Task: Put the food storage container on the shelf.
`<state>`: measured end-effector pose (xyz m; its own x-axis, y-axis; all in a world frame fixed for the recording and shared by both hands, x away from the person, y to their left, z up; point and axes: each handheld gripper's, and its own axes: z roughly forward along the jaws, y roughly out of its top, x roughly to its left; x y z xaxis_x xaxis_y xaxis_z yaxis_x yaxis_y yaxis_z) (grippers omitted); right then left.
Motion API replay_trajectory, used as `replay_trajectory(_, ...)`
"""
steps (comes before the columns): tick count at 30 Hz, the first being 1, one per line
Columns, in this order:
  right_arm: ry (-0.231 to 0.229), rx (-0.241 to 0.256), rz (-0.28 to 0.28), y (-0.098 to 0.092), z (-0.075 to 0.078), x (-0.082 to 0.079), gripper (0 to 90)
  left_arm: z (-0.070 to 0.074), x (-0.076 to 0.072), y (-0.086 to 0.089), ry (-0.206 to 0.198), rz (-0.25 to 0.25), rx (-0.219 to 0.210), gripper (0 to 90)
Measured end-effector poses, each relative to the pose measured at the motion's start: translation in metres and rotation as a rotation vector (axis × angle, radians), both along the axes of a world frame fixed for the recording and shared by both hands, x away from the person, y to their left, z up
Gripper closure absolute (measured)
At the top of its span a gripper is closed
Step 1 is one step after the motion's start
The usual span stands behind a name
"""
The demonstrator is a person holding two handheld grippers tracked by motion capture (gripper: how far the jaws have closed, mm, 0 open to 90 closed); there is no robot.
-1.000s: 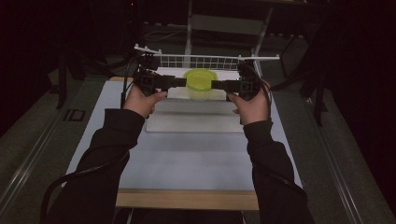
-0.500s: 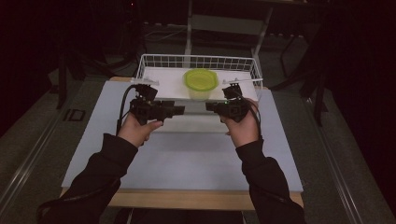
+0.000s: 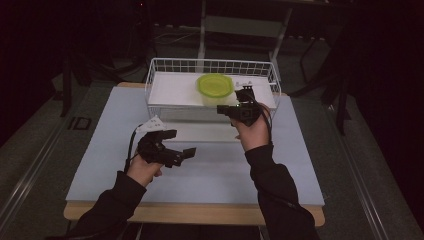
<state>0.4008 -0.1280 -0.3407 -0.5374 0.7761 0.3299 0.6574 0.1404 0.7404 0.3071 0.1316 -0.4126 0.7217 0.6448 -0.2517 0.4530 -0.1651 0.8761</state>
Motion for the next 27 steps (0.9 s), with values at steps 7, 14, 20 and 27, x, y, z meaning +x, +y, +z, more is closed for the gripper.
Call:
replay_trajectory(7,0.007,-0.001,-0.01,0.007,-0.001,0.01,89.8,-0.026,-0.014,0.002,-0.028,0.014,0.009,0.6)
replay_trajectory(14,0.018,0.015,-0.034,0.011,-0.002,0.022,88.1,-0.044,-0.022,0.001,-0.037,0.001,0.024,0.6)
replay_trajectory(20,0.019,0.017,-0.058,0.016,-0.004,0.033,88.0,-0.046,-0.024,0.003,-0.04,-0.014,0.001,0.6)
replay_trajectory(27,0.02,0.022,-0.06,0.017,-0.004,0.035,84.9,-0.046,-0.024,0.007,-0.061,-0.006,-0.021,0.6)
